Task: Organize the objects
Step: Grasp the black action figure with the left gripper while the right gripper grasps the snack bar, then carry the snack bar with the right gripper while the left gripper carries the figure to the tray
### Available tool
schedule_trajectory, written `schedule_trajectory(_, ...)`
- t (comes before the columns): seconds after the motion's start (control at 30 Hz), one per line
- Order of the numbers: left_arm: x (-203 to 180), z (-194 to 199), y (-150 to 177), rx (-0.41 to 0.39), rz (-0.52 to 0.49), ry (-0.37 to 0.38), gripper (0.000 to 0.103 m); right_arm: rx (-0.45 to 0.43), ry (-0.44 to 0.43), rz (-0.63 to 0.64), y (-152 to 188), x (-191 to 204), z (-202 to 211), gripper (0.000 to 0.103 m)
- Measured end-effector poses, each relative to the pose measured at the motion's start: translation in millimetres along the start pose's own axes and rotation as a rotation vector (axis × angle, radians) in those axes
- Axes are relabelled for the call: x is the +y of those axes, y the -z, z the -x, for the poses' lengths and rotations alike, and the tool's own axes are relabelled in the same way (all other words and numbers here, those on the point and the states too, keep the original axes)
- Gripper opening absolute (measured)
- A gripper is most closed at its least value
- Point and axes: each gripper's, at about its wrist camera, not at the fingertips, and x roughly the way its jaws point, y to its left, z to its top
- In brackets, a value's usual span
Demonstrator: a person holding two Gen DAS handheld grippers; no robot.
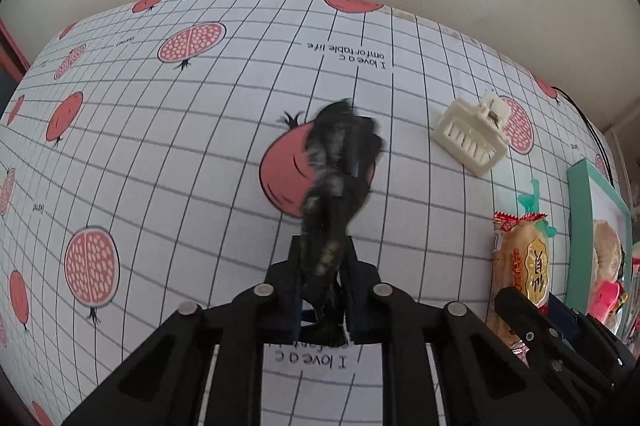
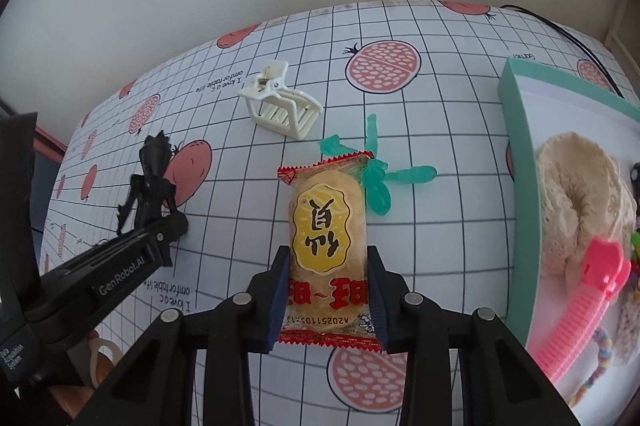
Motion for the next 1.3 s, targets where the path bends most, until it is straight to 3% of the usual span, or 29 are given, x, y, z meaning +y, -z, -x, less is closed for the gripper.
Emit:
schedule_trajectory(0.6,-13.9,17.1,33.5,0.048,0.005,-0.006,0.016,-0.012,-0.047,-0.073,18.2,-26.9,35.4,0.037)
schedule_trajectory(0.87,-39.4,44.2,21.8,-0.008,-0.042,-0.003,0.016,-0.085,-0.06,-0.118,15.2,-50.7,74.7,0.037)
schedule_trajectory(1.3,-114.2,69.6,24.7,-0.064,-0.129,0.118,0.016,-0.191,-0.023,-0.186,3.1,-109.4,115.3,0.037)
